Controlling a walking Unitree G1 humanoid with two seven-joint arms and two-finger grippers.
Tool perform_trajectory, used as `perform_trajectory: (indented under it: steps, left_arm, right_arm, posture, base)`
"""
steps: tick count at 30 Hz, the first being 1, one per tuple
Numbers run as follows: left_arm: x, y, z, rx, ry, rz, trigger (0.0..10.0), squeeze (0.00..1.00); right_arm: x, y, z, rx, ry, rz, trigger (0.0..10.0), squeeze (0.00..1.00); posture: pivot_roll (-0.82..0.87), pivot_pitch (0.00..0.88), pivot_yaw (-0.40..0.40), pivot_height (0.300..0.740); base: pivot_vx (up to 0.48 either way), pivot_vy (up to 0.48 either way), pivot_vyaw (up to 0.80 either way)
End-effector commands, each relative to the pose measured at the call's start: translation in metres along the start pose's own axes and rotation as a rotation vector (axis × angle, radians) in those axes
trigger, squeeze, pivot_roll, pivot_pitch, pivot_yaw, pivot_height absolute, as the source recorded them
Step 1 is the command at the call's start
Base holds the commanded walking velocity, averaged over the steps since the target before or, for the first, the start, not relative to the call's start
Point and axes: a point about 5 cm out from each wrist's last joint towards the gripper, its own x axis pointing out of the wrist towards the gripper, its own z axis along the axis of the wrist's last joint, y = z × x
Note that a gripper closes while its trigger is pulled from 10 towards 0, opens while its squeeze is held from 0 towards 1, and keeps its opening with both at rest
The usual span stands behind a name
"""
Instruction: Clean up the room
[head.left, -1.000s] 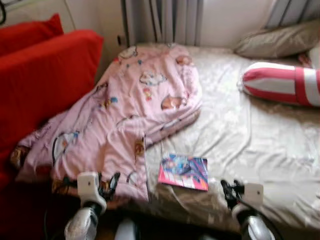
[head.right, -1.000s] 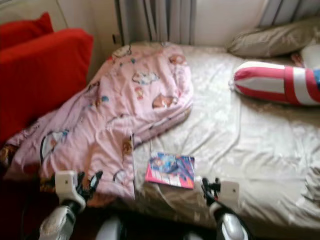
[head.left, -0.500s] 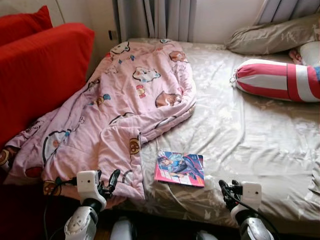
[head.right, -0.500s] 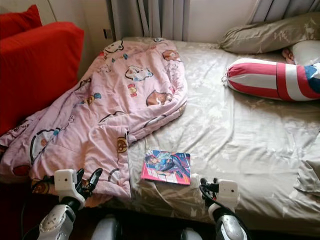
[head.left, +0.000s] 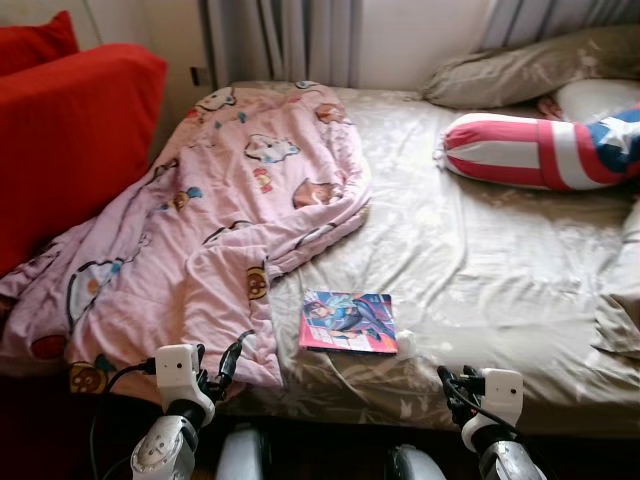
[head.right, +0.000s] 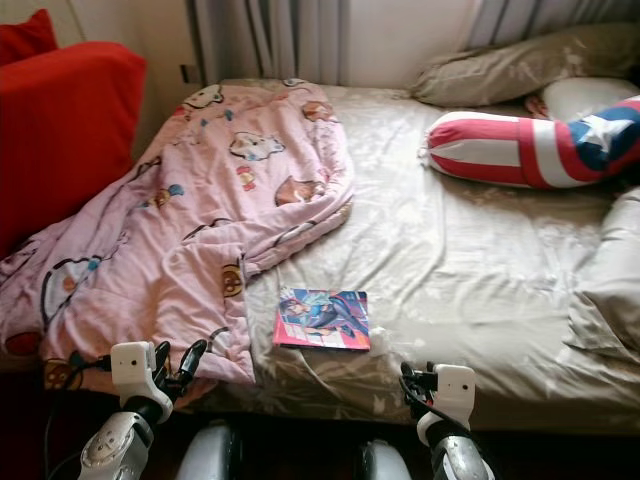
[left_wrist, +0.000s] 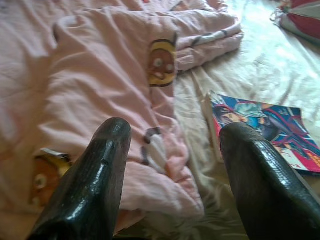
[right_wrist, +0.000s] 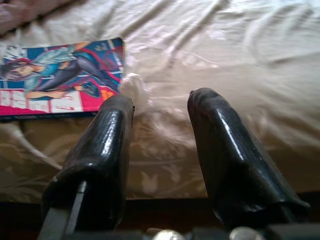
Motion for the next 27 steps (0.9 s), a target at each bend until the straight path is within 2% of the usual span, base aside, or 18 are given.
perform_trajectory:
  steps: [1,6,8,11,15,19,24,27]
  left_arm:
    - [0.0,-0.002,0.002,-0.014,-0.011,0.001,10.0,0.0]
    - [0.001,-0.002,0.003,-0.014,-0.015,-0.001,10.0,0.0]
    - [0.001,-0.002,0.004,-0.014,-0.014,-0.003,10.0,0.0]
    - [0.001,-0.002,0.003,-0.013,-0.012,-0.006,10.0,0.0]
    - [0.001,-0.003,0.002,-0.012,-0.007,-0.005,10.0,0.0]
    - [0.001,-0.004,0.003,-0.013,-0.01,-0.008,10.0,0.0]
    - [0.001,-0.003,0.003,-0.012,-0.01,-0.007,10.0,0.0]
    - [0.001,-0.003,0.003,-0.013,-0.011,-0.01,10.0,0.0]
  right_arm:
    - [0.002,-0.002,0.003,-0.005,-0.013,-0.01,10.0,0.0]
    - [0.004,0.0,0.005,-0.031,-0.018,0.011,10.0,0.0]
    - [0.005,0.0,0.005,-0.034,-0.024,0.015,10.0,0.0]
    - [0.005,0.002,0.005,-0.025,-0.025,0.024,10.0,0.0]
    - [0.005,0.002,0.002,0.009,-0.01,0.011,10.0,0.0]
    - [0.008,0.006,0.004,-0.029,-0.024,0.032,10.0,0.0]
    - [0.009,0.009,0.006,-0.013,-0.032,0.034,10.0,0.0]
    - [0.009,0.008,0.008,-0.015,-0.037,0.039,10.0,0.0]
  posture:
    - [0.03,0.077,-0.043,0.615]
    - [0.03,0.077,-0.043,0.615]
    - [0.03,0.078,-0.041,0.615]
    - [0.03,0.078,-0.041,0.615]
    - [0.03,0.079,-0.04,0.615]
    - [0.03,0.078,-0.04,0.615]
    - [0.03,0.08,-0.039,0.615]
    - [0.03,0.08,-0.038,0.615]
  base:
    - [0.0,0.0,0.0]
    - [0.0,0.0,0.0]
    - [0.0,0.0,0.62]
    - [0.0,0.0,0.7]
    - [0.0,0.0,0.0]
    - [0.0,0.0,0.0]
    - [0.0,0.0,0.69]
    - [0.0,0.0,0.0]
